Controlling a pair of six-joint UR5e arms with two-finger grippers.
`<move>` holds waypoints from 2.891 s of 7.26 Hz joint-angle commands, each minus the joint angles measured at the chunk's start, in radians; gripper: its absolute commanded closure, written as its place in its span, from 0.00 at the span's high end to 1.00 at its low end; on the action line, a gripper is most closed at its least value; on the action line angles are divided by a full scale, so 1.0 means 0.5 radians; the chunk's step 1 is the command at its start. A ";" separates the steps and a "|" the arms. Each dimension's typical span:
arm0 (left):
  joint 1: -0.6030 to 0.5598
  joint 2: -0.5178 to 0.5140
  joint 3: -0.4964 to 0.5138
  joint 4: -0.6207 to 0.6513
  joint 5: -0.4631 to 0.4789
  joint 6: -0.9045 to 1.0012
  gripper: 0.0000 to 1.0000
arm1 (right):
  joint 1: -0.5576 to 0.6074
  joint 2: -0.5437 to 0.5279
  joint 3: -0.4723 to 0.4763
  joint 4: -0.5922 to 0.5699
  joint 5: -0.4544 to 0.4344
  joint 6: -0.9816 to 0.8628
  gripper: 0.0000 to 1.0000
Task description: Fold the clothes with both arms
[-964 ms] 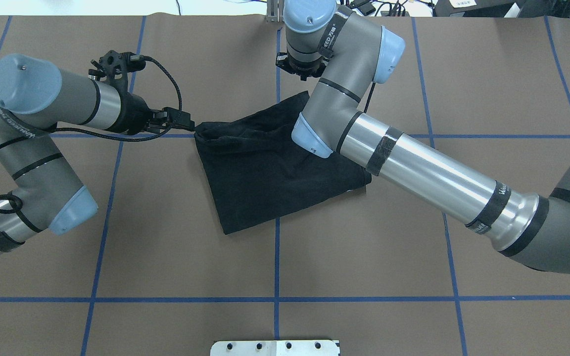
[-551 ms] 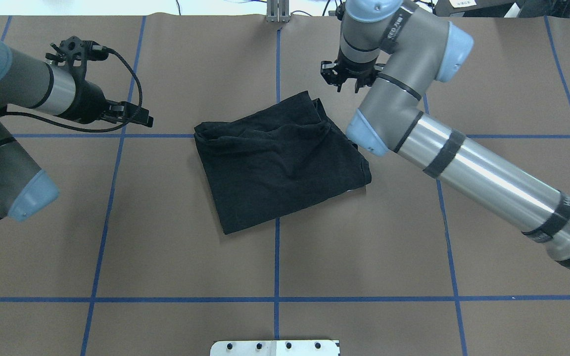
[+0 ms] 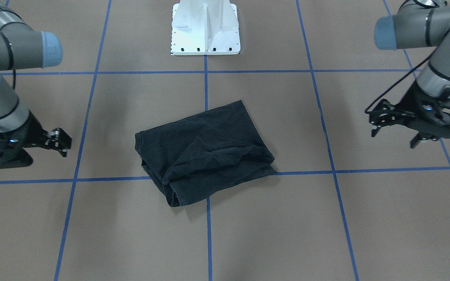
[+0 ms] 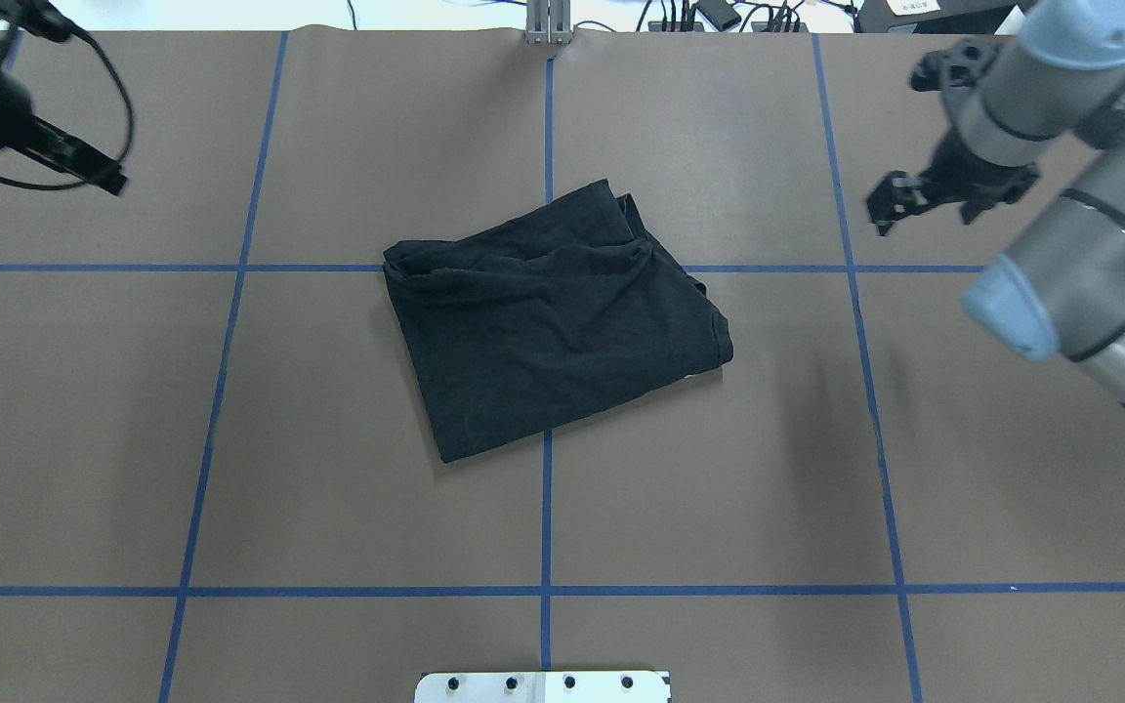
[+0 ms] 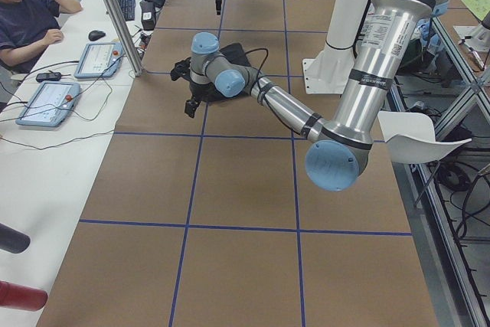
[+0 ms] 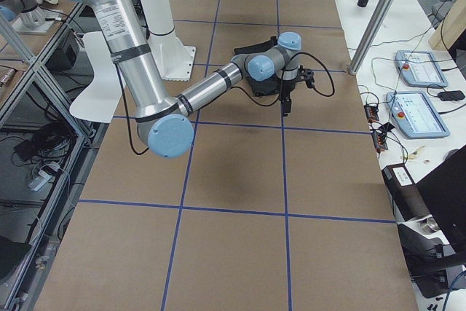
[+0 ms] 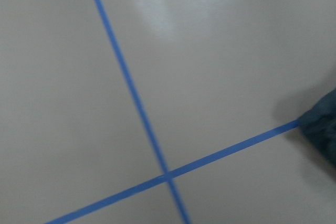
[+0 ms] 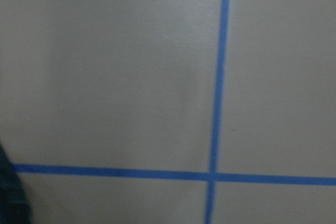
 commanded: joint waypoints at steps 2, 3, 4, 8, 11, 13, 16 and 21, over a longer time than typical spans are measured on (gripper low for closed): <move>-0.316 0.140 0.056 0.315 -0.094 0.438 1.00 | 0.520 -0.528 0.131 -0.024 0.163 -0.888 1.00; -0.414 0.159 0.166 0.343 -0.195 0.459 1.00 | 0.688 -0.611 0.128 -0.094 0.215 -1.149 1.00; -0.536 0.162 0.252 0.343 -0.205 0.705 1.00 | 0.833 -0.700 0.113 -0.189 0.258 -1.392 1.00; -0.835 0.517 0.336 0.245 -0.373 1.082 1.00 | 1.107 -1.035 0.125 -0.190 0.418 -1.446 1.00; -0.829 0.518 0.348 0.242 -0.355 1.045 1.00 | 1.107 -1.017 0.125 -0.190 0.415 -1.425 1.00; -0.829 0.563 0.348 0.236 -0.358 0.893 1.00 | 1.104 -1.011 0.131 -0.190 0.418 -1.416 1.00; -0.820 0.579 0.299 0.236 -0.352 0.849 1.00 | 1.107 -1.008 0.138 -0.187 0.418 -1.413 1.00; -0.804 0.650 0.253 0.227 -0.374 0.858 1.00 | 1.104 -1.008 0.147 -0.187 0.421 -1.413 1.00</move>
